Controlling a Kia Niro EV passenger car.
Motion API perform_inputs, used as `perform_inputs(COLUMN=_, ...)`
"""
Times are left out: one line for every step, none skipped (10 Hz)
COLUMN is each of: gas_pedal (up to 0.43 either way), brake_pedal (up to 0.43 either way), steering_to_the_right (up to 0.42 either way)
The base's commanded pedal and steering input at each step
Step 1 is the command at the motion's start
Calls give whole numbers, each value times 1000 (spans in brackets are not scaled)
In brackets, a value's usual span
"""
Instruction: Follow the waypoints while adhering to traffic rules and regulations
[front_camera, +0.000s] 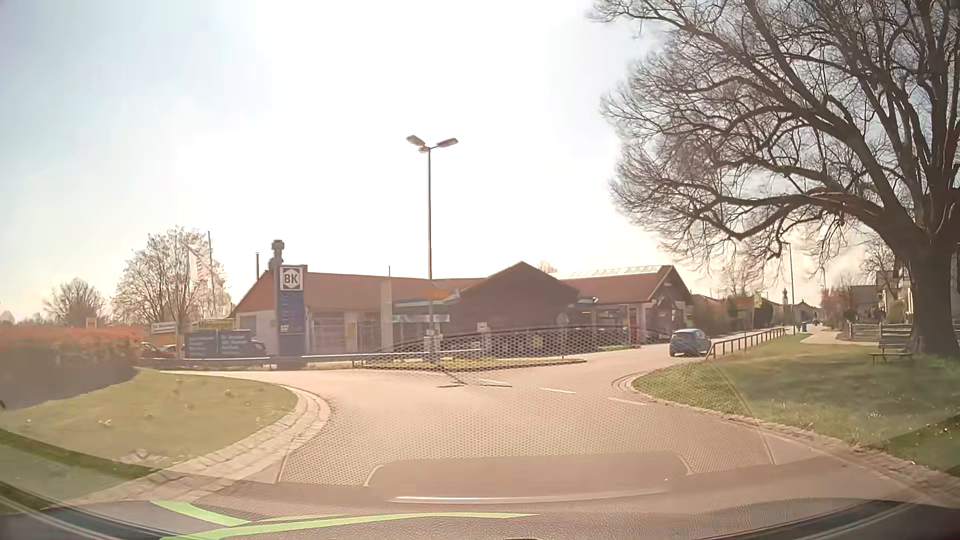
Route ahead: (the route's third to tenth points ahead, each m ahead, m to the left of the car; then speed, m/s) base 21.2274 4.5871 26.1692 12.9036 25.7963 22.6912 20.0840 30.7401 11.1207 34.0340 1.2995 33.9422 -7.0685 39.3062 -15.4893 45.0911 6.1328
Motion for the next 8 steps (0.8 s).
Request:
perform_inputs(gas_pedal=79, brake_pedal=0, steering_to_the_right=87)
perform_inputs(gas_pedal=79, brake_pedal=0, steering_to_the_right=52)
perform_inputs(gas_pedal=79, brake_pedal=0, steering_to_the_right=28)
perform_inputs(gas_pedal=79, brake_pedal=0, steering_to_the_right=4)
perform_inputs(gas_pedal=79, brake_pedal=0, steering_to_the_right=-27)
perform_inputs(gas_pedal=79, brake_pedal=0, steering_to_the_right=-57)
perform_inputs(gas_pedal=79, brake_pedal=0, steering_to_the_right=-86)
perform_inputs(gas_pedal=79, brake_pedal=0, steering_to_the_right=-118)
